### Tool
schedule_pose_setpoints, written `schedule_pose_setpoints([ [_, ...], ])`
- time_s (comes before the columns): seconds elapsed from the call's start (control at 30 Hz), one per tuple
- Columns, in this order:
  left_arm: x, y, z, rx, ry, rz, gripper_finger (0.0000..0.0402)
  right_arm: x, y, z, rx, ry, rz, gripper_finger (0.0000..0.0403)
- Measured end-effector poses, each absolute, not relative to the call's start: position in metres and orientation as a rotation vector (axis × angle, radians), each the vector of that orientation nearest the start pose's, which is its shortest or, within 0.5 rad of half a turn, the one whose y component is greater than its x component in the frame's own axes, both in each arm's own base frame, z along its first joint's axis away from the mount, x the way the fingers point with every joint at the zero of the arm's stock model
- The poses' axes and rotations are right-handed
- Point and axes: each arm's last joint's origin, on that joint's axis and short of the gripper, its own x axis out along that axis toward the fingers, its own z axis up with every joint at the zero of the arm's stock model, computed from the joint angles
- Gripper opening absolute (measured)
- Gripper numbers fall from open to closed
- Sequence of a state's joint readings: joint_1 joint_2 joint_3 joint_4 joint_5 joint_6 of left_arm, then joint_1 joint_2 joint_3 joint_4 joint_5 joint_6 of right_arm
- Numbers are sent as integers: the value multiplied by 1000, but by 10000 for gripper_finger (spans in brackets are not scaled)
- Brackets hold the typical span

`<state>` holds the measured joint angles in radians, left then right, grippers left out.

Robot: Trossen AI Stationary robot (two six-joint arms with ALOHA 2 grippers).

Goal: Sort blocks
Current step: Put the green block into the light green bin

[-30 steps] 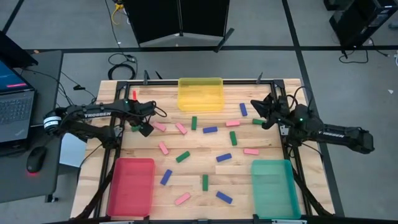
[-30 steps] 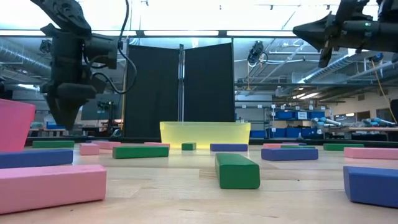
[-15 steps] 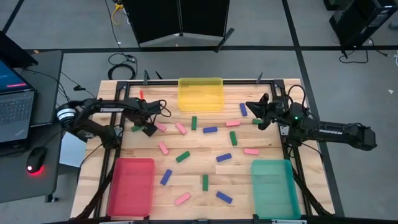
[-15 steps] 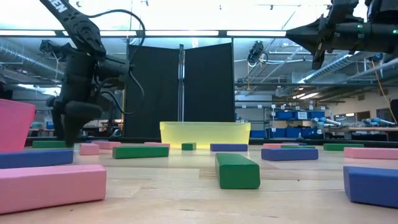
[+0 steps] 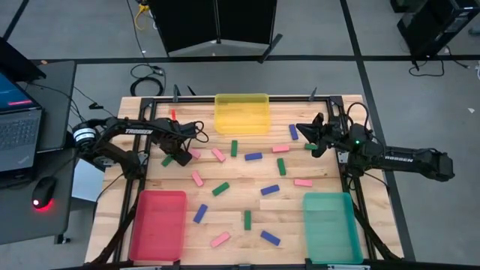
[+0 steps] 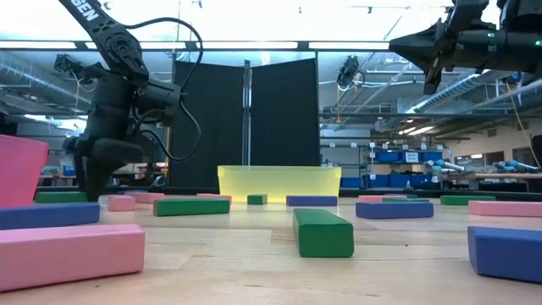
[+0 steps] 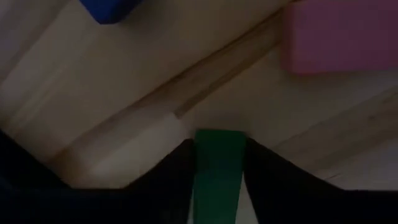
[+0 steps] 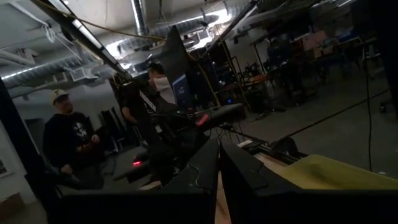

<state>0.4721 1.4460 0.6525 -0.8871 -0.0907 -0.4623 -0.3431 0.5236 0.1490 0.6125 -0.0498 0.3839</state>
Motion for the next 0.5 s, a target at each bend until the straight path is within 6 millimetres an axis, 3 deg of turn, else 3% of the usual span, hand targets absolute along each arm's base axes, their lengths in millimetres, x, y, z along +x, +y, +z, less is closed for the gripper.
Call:
schedule_pose_setpoints([
  [0.03, 169, 89, 137, -667, 1557, 812, 101, 128, -44, 224, 333, -287, -243, 29],
  [0.27, 170, 89, 144, -647, 1537, 797, 100, 128, -44, 224, 332, -287, -243, 29],
  [0.5, 191, 90, 195, -560, 1321, 778, 100, 128, -44, 225, 299, -289, -253, 29],
])
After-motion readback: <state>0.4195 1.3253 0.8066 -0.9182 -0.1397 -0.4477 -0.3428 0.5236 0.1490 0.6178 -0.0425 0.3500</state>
